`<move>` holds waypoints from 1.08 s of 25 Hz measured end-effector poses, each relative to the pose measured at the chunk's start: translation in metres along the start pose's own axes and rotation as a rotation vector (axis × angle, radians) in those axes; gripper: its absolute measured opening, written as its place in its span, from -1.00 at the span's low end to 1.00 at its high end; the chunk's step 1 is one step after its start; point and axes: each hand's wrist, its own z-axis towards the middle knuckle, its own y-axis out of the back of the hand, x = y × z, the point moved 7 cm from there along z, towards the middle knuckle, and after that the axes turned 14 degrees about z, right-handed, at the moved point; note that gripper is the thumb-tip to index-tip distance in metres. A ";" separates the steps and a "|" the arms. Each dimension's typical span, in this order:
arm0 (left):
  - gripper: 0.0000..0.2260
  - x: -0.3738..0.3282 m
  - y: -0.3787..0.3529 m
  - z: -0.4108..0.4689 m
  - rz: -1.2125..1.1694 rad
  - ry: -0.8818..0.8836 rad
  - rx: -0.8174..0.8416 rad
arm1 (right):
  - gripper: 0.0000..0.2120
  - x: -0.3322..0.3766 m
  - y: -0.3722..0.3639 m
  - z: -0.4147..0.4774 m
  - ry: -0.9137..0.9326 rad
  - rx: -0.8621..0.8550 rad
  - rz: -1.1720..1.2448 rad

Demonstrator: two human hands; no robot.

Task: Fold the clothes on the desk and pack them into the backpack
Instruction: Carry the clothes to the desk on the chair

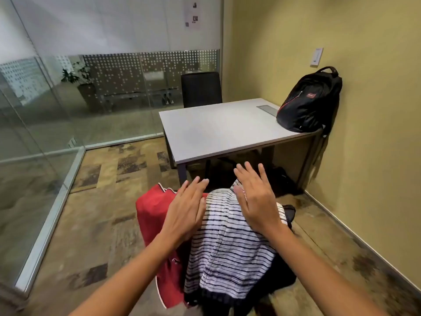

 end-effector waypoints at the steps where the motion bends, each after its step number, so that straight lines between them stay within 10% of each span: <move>1: -0.55 0.000 -0.004 -0.007 0.023 -0.006 0.023 | -0.52 0.005 -0.008 -0.008 0.022 0.052 0.007; 14: -0.53 0.004 -0.010 -0.037 0.072 0.045 0.033 | -0.64 0.030 -0.037 -0.054 0.309 0.128 0.002; 27: -0.62 -0.035 0.040 -0.031 -0.110 0.087 -0.211 | -0.44 0.024 -0.007 -0.065 0.107 0.055 0.091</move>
